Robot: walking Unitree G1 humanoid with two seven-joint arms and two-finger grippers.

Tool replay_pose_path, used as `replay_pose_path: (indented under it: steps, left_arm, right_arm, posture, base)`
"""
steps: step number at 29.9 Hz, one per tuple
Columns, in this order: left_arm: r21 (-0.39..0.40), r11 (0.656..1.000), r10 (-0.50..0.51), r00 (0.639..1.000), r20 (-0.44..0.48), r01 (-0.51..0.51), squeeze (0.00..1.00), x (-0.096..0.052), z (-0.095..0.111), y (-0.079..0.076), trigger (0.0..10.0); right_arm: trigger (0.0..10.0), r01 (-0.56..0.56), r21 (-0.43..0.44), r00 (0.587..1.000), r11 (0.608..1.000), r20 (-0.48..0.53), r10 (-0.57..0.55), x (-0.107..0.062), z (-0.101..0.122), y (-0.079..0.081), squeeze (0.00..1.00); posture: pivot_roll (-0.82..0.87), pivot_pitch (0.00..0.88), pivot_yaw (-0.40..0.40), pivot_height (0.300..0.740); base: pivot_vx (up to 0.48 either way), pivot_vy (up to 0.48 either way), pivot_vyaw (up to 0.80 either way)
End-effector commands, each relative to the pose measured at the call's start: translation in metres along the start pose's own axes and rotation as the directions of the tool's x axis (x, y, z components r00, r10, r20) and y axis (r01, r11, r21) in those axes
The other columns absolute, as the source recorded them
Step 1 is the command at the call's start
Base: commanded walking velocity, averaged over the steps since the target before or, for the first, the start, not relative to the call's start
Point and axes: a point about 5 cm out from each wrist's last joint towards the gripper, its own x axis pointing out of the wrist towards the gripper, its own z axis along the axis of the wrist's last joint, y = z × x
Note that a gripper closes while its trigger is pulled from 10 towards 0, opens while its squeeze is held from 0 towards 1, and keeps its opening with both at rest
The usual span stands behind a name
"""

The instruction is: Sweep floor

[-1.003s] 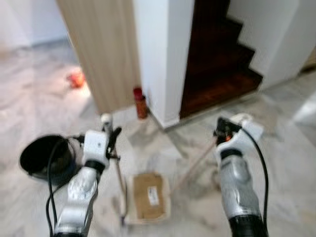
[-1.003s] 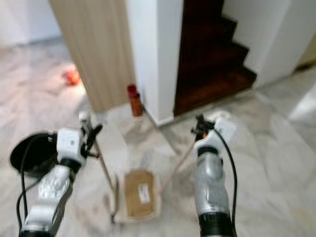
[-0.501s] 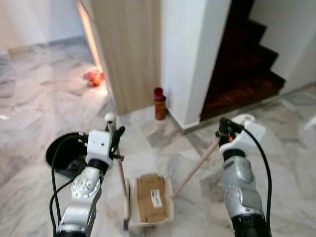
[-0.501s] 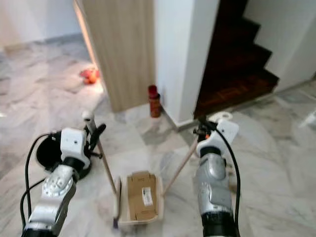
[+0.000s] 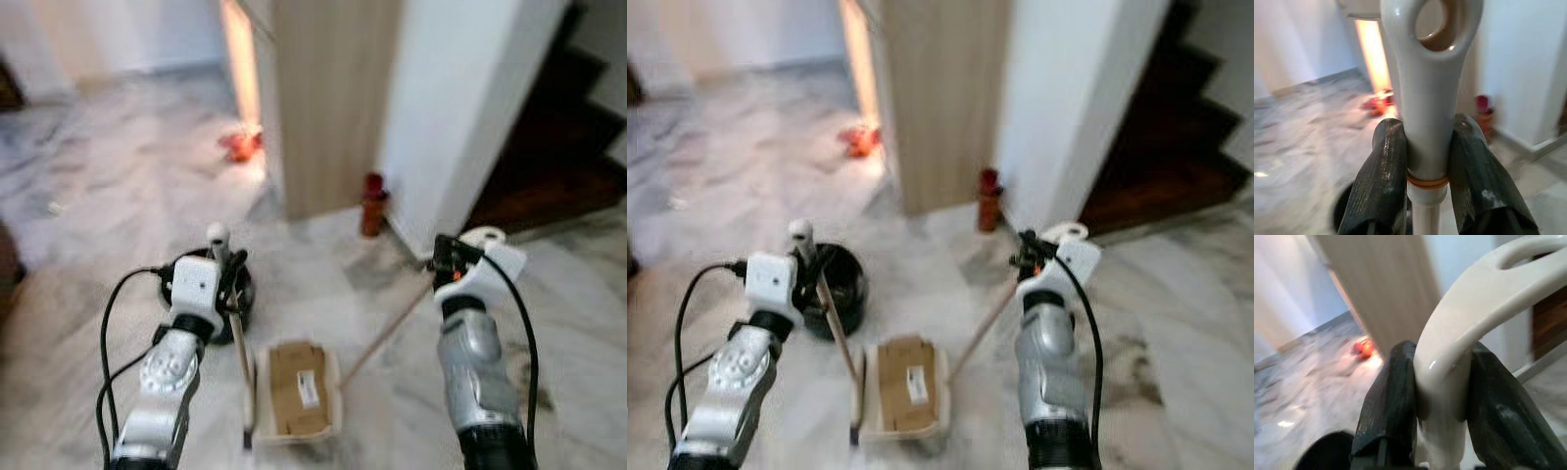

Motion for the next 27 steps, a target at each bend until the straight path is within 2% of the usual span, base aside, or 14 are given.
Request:
replay_pose_path:
  steps: [1, 8, 27]
  left_arm:
    - [0.013, 1.000, -0.006, 0.999, 0.039, 0.005, 0.00, 0.0024, 0.0084, 0.0002, 10.0]
    - [0.014, 1.000, -0.010, 0.999, 0.040, 0.009, 0.00, 0.0025, 0.0080, 0.0001, 10.0]
    - [0.030, 1.000, -0.004, 0.999, 0.043, 0.003, 0.00, 0.0006, 0.0085, 0.0013, 10.0]
  right_arm:
    - [10.0, -0.012, 0.083, 1.000, 0.996, 0.029, 0.009, 0.0010, 0.0055, 0.0063, 0.00]
    - [10.0, -0.017, 0.078, 0.999, 0.997, 0.033, 0.014, 0.0022, 0.0060, 0.0073, 0.00]
    - [10.0, -0.021, 0.073, 0.999, 0.997, 0.036, 0.018, 0.0018, 0.0063, 0.0072, 0.00]
  posture:
    - [0.13, 0.007, 0.061, 0.740]
    - [0.13, 0.000, 0.064, 0.740]
    - [0.14, 0.003, 0.062, 0.740]
  base:
    - [0.000, 0.364, 0.00]
    - [0.000, 0.344, 0.00]
    - [0.000, 0.000, 0.00]
